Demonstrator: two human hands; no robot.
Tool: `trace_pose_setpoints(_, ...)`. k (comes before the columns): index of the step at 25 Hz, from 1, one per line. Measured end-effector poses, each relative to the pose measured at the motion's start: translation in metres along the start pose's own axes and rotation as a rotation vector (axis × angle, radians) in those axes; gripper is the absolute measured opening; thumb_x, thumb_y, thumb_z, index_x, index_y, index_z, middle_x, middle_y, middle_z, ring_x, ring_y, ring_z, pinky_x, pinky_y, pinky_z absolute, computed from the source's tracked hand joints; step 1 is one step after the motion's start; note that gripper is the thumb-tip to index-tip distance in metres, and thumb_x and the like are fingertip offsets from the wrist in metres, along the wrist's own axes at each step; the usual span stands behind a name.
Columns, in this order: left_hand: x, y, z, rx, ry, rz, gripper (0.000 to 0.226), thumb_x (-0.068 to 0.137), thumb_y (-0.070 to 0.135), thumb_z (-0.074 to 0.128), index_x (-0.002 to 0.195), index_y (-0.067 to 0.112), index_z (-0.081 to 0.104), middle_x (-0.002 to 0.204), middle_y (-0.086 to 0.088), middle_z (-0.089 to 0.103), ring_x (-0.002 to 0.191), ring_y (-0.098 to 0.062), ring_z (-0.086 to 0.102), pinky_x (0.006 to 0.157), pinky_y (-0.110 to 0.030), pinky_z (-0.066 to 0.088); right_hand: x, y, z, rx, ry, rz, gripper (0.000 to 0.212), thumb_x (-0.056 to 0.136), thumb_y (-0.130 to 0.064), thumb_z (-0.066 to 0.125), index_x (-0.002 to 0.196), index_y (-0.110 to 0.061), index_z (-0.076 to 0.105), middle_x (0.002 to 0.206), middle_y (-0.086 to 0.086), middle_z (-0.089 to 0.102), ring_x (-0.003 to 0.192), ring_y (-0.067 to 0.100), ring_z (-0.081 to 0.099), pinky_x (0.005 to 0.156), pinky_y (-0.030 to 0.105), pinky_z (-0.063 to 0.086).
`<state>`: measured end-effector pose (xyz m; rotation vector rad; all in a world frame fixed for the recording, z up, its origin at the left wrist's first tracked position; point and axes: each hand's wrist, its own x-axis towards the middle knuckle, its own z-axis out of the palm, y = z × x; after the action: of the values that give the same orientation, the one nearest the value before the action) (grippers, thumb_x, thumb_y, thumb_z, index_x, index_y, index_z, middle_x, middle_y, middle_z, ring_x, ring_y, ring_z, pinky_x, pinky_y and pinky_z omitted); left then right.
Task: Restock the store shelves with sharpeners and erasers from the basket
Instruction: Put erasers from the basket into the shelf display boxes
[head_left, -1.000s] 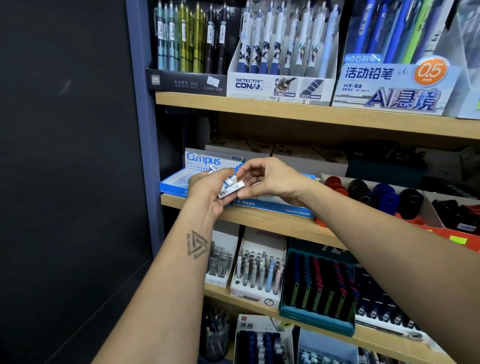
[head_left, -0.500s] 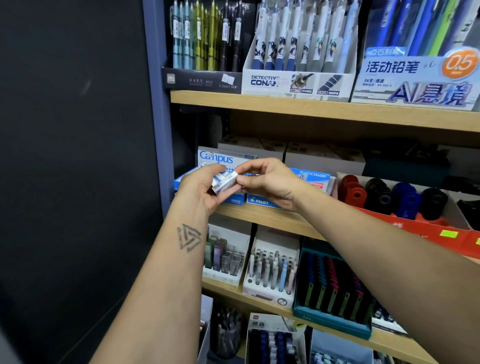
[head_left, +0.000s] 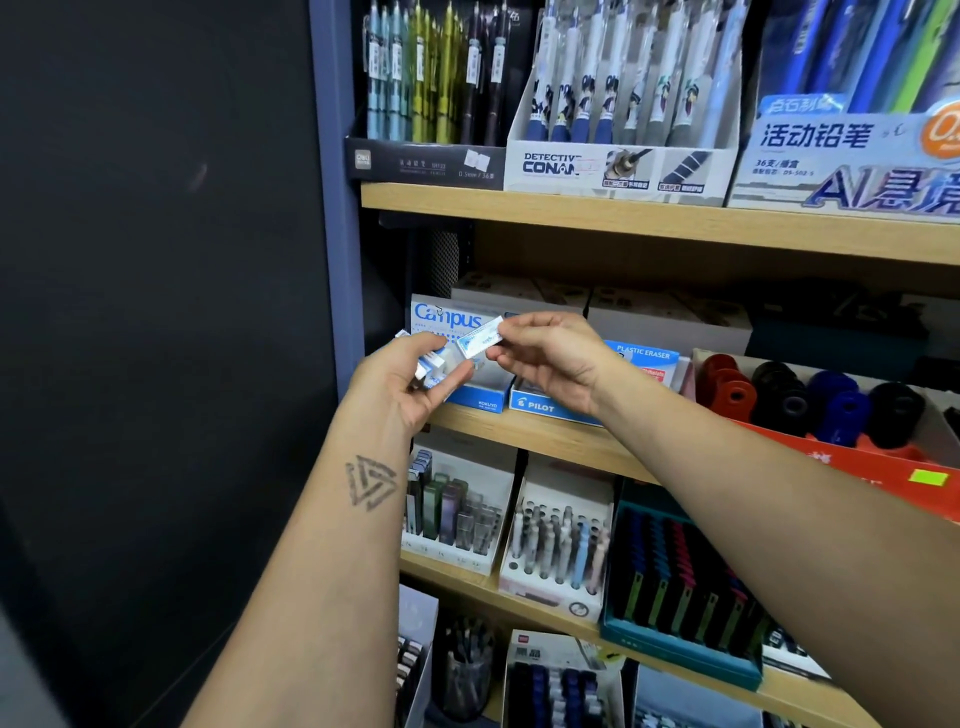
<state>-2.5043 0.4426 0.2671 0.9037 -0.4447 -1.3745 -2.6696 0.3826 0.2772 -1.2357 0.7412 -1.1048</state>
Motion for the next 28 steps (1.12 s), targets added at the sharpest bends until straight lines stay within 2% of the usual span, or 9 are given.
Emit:
trace_pose_setpoints(4, 0.0, -0.001, -0.003, 0.036, -0.021, -0.001, 0.014, 0.09, -0.005, 0.064, 0.104, -0.006, 0.06, 0.1, -0.027, 0.063, 0.103, -0.046, 0.065, 0.055, -0.035, 0.062, 0.003, 0.002, 0.005, -0.015, -0.013, -0.004, 0.019, 0.084, 0.008, 0.07, 0.102, 0.003, 0.068, 0.088, 0.019, 0.074, 0.079, 0.023, 0.074, 0.074, 0.025, 0.06)
trace_pose_setpoints(8, -0.002, -0.001, -0.003, 0.007, -0.04, -0.001, 0.009, 0.09, -0.005, 0.063, 0.099, -0.006, 0.061, 0.102, -0.028, 0.063, 0.103, -0.047, 0.064, 0.058, -0.037, 0.062, 0.005, 0.004, 0.012, -0.075, -0.068, -0.134, 0.019, 0.081, 0.013, 0.069, 0.092, -0.001, 0.072, 0.086, 0.012, 0.075, 0.084, 0.021, 0.073, 0.081, 0.027, 0.059)
trace_pose_setpoints(11, -0.003, -0.003, -0.001, -0.095, -0.091, -0.01, 0.017, 0.091, -0.007, 0.061, 0.108, -0.009, 0.062, 0.112, -0.029, 0.063, 0.108, -0.047, 0.063, 0.062, -0.039, 0.063, 0.006, 0.008, 0.017, -0.151, -0.14, -0.185, 0.018, 0.083, 0.014, 0.068, 0.093, 0.0, 0.073, 0.098, 0.017, 0.074, 0.095, 0.026, 0.071, 0.087, 0.031, 0.058)
trace_pose_setpoints(14, -0.003, -0.005, -0.003, -0.187, -0.116, -0.019, 0.027, 0.09, -0.008, 0.063, 0.117, -0.01, 0.062, 0.116, -0.031, 0.063, 0.109, -0.046, 0.063, 0.064, -0.041, 0.063, 0.005, 0.008, 0.019, -0.197, -0.199, -0.152, 0.019, 0.088, 0.008, 0.065, 0.103, 0.001, 0.073, 0.106, 0.019, 0.072, 0.099, 0.026, 0.069, 0.089, 0.033, 0.058)
trace_pose_setpoints(17, -0.004, -0.003, -0.005, -0.214, -0.124, -0.02, 0.024, 0.088, -0.009, 0.063, 0.112, -0.01, 0.063, 0.116, -0.031, 0.063, 0.108, -0.046, 0.064, 0.069, -0.043, 0.063, 0.003, 0.004, 0.016, -0.208, -0.242, -0.078, 0.023, 0.089, 0.006, 0.064, 0.111, 0.003, 0.07, 0.105, 0.017, 0.073, 0.098, 0.025, 0.069, 0.091, 0.037, 0.057)
trace_pose_setpoints(20, -0.004, -0.003, -0.004, -0.221, -0.101, -0.018, 0.023, 0.088, -0.008, 0.064, 0.111, -0.01, 0.063, 0.116, -0.031, 0.063, 0.106, -0.047, 0.065, 0.069, -0.045, 0.062, 0.003, 0.001, 0.015, -0.122, -0.175, -0.056, 0.024, 0.083, 0.014, 0.067, 0.104, 0.004, 0.071, 0.098, 0.017, 0.074, 0.093, 0.025, 0.071, 0.082, 0.031, 0.059)
trace_pose_setpoints(23, -0.001, -0.002, -0.006, -0.233, -0.062, -0.003, 0.029, 0.089, -0.007, 0.065, 0.117, -0.01, 0.061, 0.116, -0.03, 0.063, 0.103, -0.049, 0.065, 0.062, -0.042, 0.063, 0.005, 0.0, 0.014, -0.073, -0.065, -0.071, 0.022, 0.079, 0.014, 0.071, 0.098, 0.003, 0.071, 0.087, 0.015, 0.074, 0.08, 0.02, 0.072, 0.07, 0.021, 0.057)
trace_pose_setpoints(25, 0.001, 0.0, -0.009, -0.246, -0.031, 0.011, 0.028, 0.088, -0.008, 0.066, 0.115, -0.009, 0.061, 0.115, -0.031, 0.062, 0.101, -0.05, 0.065, 0.064, -0.043, 0.063, 0.005, 0.001, 0.012, -0.054, -0.025, -0.088, 0.022, 0.077, 0.015, 0.072, 0.096, 0.003, 0.071, 0.084, 0.014, 0.073, 0.078, 0.019, 0.073, 0.069, 0.019, 0.057)
trace_pose_setpoints(28, 0.001, 0.0, -0.008, -0.207, -0.003, 0.029, 0.015, 0.087, -0.009, 0.066, 0.102, -0.007, 0.062, 0.113, -0.03, 0.062, 0.102, -0.049, 0.064, 0.07, -0.043, 0.062, 0.005, 0.001, 0.009, -0.078, -0.038, -0.116, 0.027, 0.076, 0.018, 0.071, 0.098, 0.002, 0.072, 0.092, 0.016, 0.072, 0.083, 0.019, 0.072, 0.071, 0.02, 0.057)
